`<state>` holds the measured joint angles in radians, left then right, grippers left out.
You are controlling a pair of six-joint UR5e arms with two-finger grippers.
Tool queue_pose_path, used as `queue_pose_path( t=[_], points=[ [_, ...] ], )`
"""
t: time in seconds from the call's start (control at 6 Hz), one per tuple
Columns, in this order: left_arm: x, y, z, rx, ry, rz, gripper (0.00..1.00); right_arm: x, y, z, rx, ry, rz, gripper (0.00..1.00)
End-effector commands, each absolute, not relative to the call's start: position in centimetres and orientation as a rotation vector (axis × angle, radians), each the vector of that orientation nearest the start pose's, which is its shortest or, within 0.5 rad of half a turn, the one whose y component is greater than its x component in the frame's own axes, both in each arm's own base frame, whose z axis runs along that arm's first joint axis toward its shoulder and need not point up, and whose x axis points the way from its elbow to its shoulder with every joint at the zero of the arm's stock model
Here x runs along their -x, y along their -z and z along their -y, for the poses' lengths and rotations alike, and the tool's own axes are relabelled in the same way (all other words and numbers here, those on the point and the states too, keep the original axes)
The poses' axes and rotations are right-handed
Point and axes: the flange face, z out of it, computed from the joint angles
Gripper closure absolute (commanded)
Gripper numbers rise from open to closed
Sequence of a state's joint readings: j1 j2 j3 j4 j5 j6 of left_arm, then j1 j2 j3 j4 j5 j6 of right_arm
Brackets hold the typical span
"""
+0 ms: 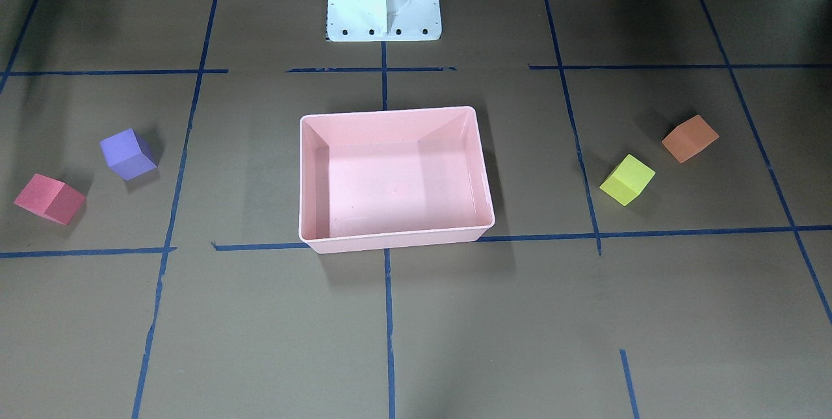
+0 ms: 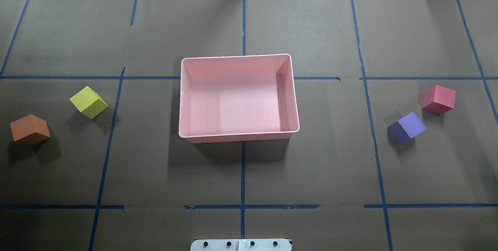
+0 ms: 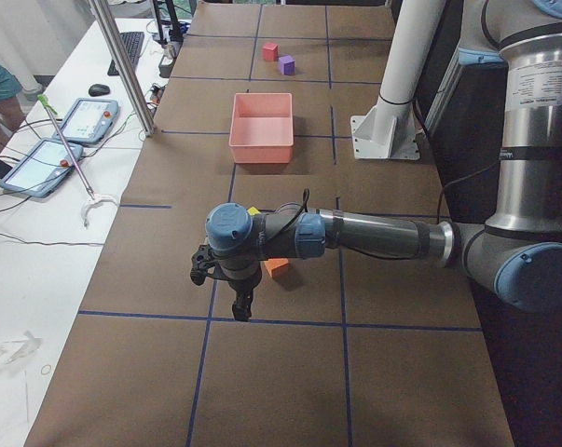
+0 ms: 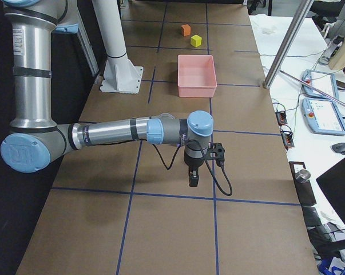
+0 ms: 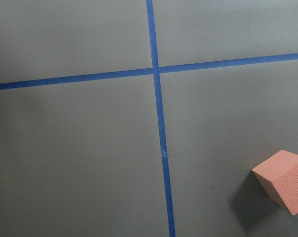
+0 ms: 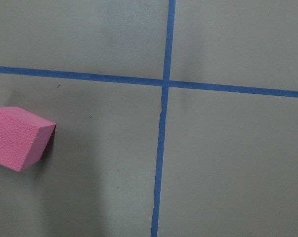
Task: Place blocks into pink bin with both arms
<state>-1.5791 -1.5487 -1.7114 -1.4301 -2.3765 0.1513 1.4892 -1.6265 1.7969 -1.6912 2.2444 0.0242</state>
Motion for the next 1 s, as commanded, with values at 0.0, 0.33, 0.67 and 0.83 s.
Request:
queue_pose_path(
  t=[0.0, 0.33, 0.67, 0.83],
  points=[
    [5.8, -58.1, 51.5, -0.181, -0.191, -0.795, 0.00, -2.3, -57.3, 49.5, -0.044, 0.092, 0.664, 0.00],
    [5.2, -54.6, 53.7, -0.238, -0.197, -0.800, 0.00, -2.3, -55.9, 50.1, -0.069, 0.092, 0.673, 0.00],
    [-5.4, -47.6, 55.4, -0.252, -0.250, -0.852, 0.00, -1.9, -53.0, 51.8, -0.117, 0.104, 0.687, 0.00],
    [-13.2, -44.3, 54.5, -0.169, -0.194, -0.887, 0.00, -1.9, -53.2, 51.8, -0.107, 0.088, 0.692, 0.00]
  ],
)
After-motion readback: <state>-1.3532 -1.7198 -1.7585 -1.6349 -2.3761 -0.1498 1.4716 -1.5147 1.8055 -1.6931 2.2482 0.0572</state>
